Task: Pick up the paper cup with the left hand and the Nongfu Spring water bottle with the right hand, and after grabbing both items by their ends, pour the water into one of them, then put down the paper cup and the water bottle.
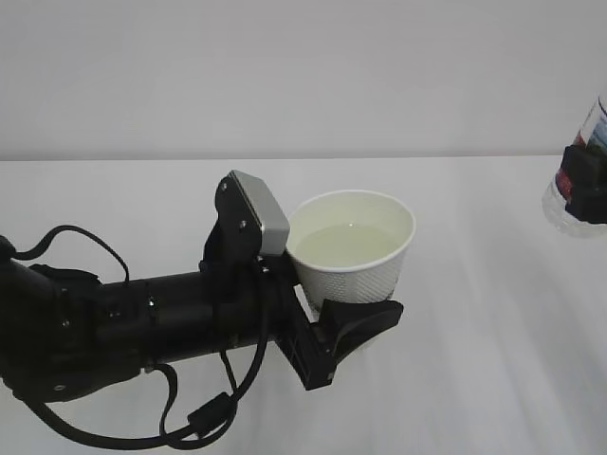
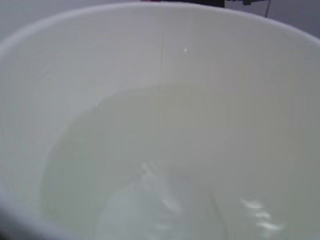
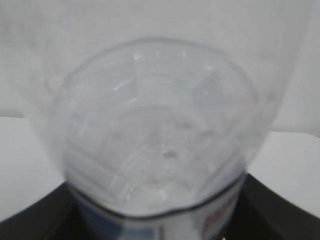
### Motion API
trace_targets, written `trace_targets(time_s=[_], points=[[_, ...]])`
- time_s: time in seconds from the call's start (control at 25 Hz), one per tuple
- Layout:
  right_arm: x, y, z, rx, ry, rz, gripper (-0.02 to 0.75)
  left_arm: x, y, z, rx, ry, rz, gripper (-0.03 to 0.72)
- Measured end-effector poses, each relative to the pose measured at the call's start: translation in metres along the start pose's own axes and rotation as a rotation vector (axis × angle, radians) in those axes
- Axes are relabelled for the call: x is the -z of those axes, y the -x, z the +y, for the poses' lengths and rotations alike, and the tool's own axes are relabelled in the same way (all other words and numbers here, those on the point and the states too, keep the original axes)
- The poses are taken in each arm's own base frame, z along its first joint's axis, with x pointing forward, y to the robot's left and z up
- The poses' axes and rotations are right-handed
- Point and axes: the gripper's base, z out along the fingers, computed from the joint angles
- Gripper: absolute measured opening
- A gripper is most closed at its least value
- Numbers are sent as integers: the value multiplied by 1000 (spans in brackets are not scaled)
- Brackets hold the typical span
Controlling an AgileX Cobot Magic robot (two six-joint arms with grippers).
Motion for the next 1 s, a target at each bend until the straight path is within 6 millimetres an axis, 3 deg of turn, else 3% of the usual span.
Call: trace_targets(time_s=[0.4,1.0], points=[[0,0,0,0,0,0,478,1,1,9,8,75,-14,578],[0,0,0,0,0,0,477,22,1,56,47,246,-26,574]])
